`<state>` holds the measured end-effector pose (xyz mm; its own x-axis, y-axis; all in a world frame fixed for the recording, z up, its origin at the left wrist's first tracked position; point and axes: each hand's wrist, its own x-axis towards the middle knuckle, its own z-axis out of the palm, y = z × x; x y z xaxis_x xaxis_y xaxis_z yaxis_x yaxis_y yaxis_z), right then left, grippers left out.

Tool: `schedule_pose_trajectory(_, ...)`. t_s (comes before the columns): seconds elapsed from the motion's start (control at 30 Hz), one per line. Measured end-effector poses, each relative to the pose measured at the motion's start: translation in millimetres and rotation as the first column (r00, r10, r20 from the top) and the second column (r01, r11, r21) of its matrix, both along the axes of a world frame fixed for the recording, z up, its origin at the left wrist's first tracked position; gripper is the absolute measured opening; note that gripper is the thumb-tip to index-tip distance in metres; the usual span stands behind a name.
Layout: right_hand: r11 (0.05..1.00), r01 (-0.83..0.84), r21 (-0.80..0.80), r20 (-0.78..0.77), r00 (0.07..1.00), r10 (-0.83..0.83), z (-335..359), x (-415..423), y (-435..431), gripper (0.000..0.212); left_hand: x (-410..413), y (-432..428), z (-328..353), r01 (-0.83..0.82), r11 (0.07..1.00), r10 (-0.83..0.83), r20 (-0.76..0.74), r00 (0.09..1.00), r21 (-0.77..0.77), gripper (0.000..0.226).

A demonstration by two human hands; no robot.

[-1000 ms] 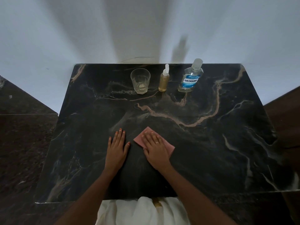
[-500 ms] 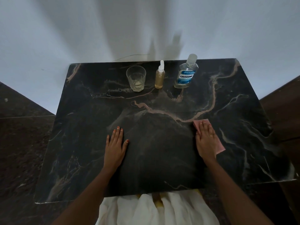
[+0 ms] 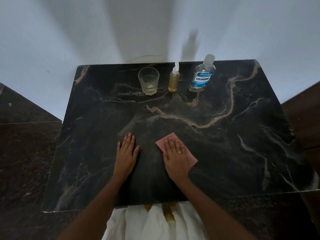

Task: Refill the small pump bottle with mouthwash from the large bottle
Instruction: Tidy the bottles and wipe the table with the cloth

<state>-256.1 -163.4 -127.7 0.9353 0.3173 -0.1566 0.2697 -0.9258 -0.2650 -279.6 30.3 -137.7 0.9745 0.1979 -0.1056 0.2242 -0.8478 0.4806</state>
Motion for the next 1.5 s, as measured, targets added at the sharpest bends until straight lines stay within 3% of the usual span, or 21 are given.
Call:
schedule_pose_trajectory(0.13,0.982,-0.188,-0.008,0.000,0.982,0.188,3,-15,9,0.056,-1,1,0,0.017,1.000,-0.017,0.004,1.000,-0.013,0.051)
schedule_pose_trajectory(0.23,0.974,-0.224,-0.043,0.044,0.973,0.226,3,-9,-19,0.053,0,2,0,0.015,1.000,-0.015,0.005,1.000,-0.015,0.051)
schedule_pose_trajectory(0.37,0.997,0.069,0.032,0.039,0.997,-0.070,-1,28,-72,0.048,0,2,0,0.014,1.000,-0.014,0.023,1.000,-0.019,0.051)
schedule_pose_trajectory(0.5,0.933,0.360,-0.017,0.072,0.931,-0.358,7,77,-118,0.050,-1,3,-2,0.026,1.000,-0.026,0.007,1.000,0.000,0.053)
schedule_pose_trajectory(0.63,0.869,0.492,0.047,0.007,0.870,-0.493,16,105,-104,0.048,0,3,-1,0.023,1.000,-0.023,-0.007,1.000,0.010,0.053)
schedule_pose_trajectory(0.97,0.977,0.207,0.044,0.008,0.978,-0.208,5,89,21,0.054,0,1,5,0.015,1.000,-0.015,-0.022,1.000,0.013,0.061)
schedule_pose_trajectory(1.23,0.989,-0.014,0.149,-0.061,0.998,0.024,5,46,86,0.049,5,-1,11,-0.046,0.999,0.046,0.023,0.999,-0.030,0.047)
schedule_pose_trajectory(1.3,0.973,-0.030,0.228,-0.106,0.993,0.056,6,37,98,0.048,9,-1,16,-0.063,0.993,0.068,0.043,0.997,-0.100,0.043)
schedule_pose_trajectory(1.4,0.899,0.095,0.428,-0.222,0.975,0.002,12,32,107,0.046,13,-2,24,-0.143,0.950,0.174,0.092,0.980,-0.279,0.036)
schedule_pose_trajectory(1.5,0.882,0.101,0.461,-0.302,0.952,0.049,14,36,102,0.048,19,-2,31,-0.162,0.894,0.215,0.082,0.973,-0.418,0.033)
